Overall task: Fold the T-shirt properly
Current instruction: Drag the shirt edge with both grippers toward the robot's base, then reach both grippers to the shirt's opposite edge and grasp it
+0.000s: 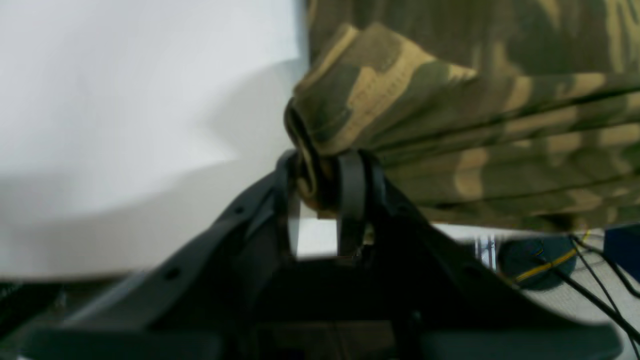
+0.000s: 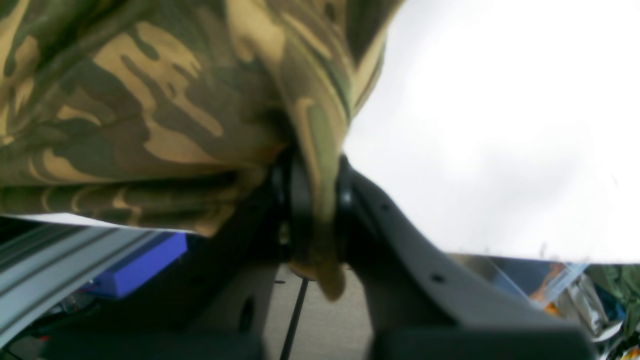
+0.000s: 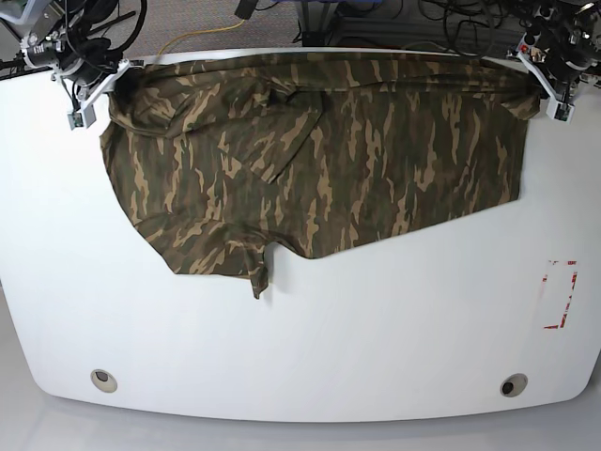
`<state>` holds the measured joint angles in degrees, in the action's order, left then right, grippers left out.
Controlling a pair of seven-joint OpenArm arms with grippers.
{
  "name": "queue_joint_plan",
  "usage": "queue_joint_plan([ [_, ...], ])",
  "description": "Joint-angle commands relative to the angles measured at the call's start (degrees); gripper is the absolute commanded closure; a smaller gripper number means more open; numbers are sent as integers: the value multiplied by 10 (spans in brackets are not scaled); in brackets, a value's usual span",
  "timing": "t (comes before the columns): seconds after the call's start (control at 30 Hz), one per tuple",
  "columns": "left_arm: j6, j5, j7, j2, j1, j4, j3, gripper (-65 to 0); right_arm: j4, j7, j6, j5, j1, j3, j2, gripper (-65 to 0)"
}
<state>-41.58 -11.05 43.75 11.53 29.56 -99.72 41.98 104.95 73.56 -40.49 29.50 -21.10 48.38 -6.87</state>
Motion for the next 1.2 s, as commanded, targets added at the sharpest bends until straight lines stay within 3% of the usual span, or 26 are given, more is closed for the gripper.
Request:
queue_joint_plan([
  [0.0,16,11,-5,12,5,-19,18,-103,11,-7,5,-16,-1,7,-13,-14],
  [0.07,16,10,-5,12,5,-19,22,-139,12,-7,5,-16,-1,6,-13,-103],
  [0.13,16,8,-5,12,4,-20,24,-229,12,-7,5,-13,-1,6,-13,-220],
  [0.23,16,7,-4,0,2,-47,49,-425,23,-9,5,-11,0,8,-14,-377],
  [0.27,16,7,-4,-8,0,-56,58,-471,30,-9,5,-11,0,8,-17,-396],
  [0.33,16,7,-4,-21,-11,-80,74,-524,42,-9,5,-11,0,8,-19,-398],
  [0.57,16,-32,90,-29,-64,-138,112,-525,53,-8,5,-9,4,7,-18,-357],
  [0.7,16,-62,117,-27,-89,-138,131,-525,53,-8,5,26,4,11,-20,-357],
  [0.93,16,-86,128,-29,-145,-134,160,-525,53,-11,5,62,8,10,-41,-357],
  [1.17,16,-86,127,-26,-190,-114,115,-525,18,-10,5,19,101,-3,-46,-357],
])
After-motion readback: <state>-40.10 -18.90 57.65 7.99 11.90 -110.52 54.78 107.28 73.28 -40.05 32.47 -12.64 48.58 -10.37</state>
